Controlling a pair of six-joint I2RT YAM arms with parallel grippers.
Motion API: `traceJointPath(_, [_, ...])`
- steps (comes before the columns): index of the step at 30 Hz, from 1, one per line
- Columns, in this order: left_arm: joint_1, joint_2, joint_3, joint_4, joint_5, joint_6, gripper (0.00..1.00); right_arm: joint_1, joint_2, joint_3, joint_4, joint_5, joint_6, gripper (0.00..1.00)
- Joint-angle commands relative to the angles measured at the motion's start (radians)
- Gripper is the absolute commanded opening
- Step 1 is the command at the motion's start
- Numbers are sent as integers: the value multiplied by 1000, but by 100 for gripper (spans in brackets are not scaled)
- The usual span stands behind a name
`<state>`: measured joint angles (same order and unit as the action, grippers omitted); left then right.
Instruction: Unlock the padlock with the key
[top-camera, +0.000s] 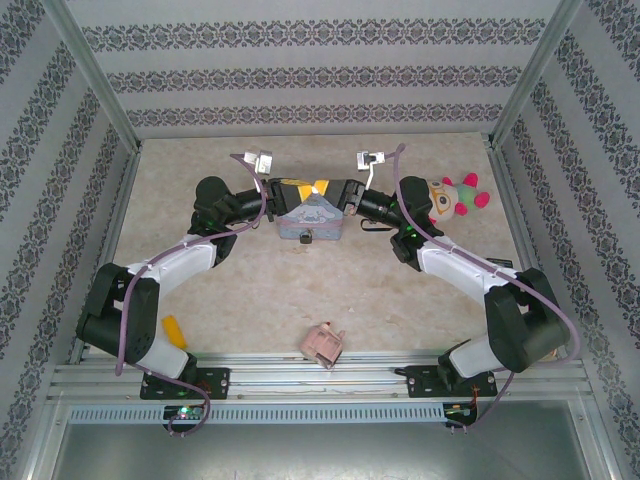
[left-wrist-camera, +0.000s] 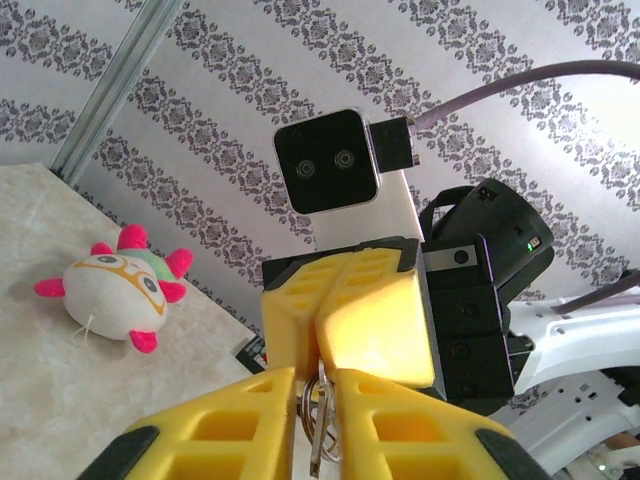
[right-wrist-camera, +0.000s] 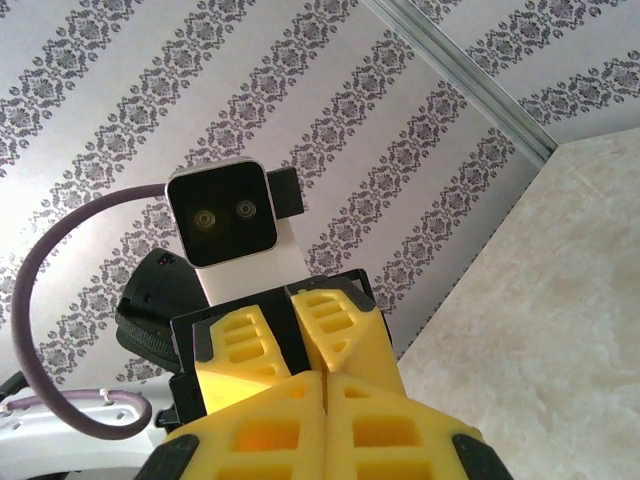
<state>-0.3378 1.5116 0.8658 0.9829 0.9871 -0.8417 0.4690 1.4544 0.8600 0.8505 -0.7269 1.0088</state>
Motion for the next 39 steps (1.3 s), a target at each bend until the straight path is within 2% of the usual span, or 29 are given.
traceJointPath(1, [18, -7, -5, 76, 2, -3, 27, 3, 9, 27, 50, -14, 4, 0])
traceJointPath(4, [30, -27, -20, 71, -15, 3, 40, 2, 4, 22, 50, -9, 4, 0])
traceJointPath(6, [36, -38, -25, 58, -19, 12, 41, 2, 3, 22, 50, -9, 4, 0])
traceJointPath(13, [42, -45, -27, 42, -16, 17, 39, 2, 5, 24, 51, -10, 5, 0])
traceJointPath(18, [42, -32, -19, 69, -10, -2, 30, 5, 10, 28, 51, -14, 6, 0])
traceJointPath(29, [42, 39, 2, 218, 21, -118, 19, 7, 18, 30, 58, -16, 11, 0])
traceJointPath(39, [43, 19, 2, 149, 35, -73, 19, 7, 18, 33, 60, -11, 14, 0])
